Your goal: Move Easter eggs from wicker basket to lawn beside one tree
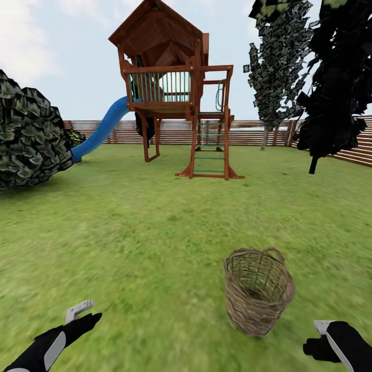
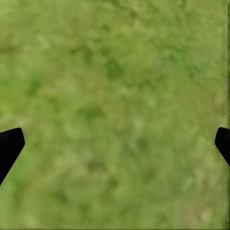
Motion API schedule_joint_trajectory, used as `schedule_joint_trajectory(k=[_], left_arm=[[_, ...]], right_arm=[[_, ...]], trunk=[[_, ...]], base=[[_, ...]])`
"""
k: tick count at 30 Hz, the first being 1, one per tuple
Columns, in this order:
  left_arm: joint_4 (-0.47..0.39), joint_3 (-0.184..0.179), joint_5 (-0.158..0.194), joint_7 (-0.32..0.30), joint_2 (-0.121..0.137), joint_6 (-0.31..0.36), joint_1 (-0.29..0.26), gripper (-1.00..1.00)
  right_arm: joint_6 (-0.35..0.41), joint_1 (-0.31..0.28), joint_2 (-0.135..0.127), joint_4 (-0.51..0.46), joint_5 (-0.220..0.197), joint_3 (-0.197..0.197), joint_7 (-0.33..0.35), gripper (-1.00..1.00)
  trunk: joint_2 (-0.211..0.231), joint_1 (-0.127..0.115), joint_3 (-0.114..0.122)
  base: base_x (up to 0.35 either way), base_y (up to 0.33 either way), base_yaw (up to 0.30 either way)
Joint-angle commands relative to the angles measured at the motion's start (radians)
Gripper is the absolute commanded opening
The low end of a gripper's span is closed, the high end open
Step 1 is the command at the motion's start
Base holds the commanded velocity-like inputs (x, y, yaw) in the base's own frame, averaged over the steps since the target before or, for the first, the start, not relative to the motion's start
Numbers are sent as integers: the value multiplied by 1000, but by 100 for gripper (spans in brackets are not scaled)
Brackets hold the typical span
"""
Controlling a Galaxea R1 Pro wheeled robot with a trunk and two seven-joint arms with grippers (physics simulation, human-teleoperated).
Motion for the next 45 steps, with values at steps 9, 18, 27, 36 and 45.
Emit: schedule_joint_trajectory(k=[9,18,27,36,45], left_arm=[[-1,7,6,-3,-9,7,0,100],[-1,9,7,-5,-33,-28,0,100],[-1,7,7,1,-34,-20,0,100],[-1,6,4,0,-40,-20,0,100],[-1,5,3,0,-43,-20,0,100]], right_arm=[[5,0,-2,-2,-3,1,2,100],[5,0,-2,-2,-3,1,2,100],[5,0,0,-2,-4,8,2,100],[5,0,0,-2,-5,9,2,100],[5,0,0,-2,-6,7,1,100]], trunk=[[0,0,-1],[28,-15,11],[91,-49,40],[154,-84,68],[217,-118,96]], base=[[331,-1,1],[92,-29,0],[1,0,0],[0,0,0],[0,0,0]])
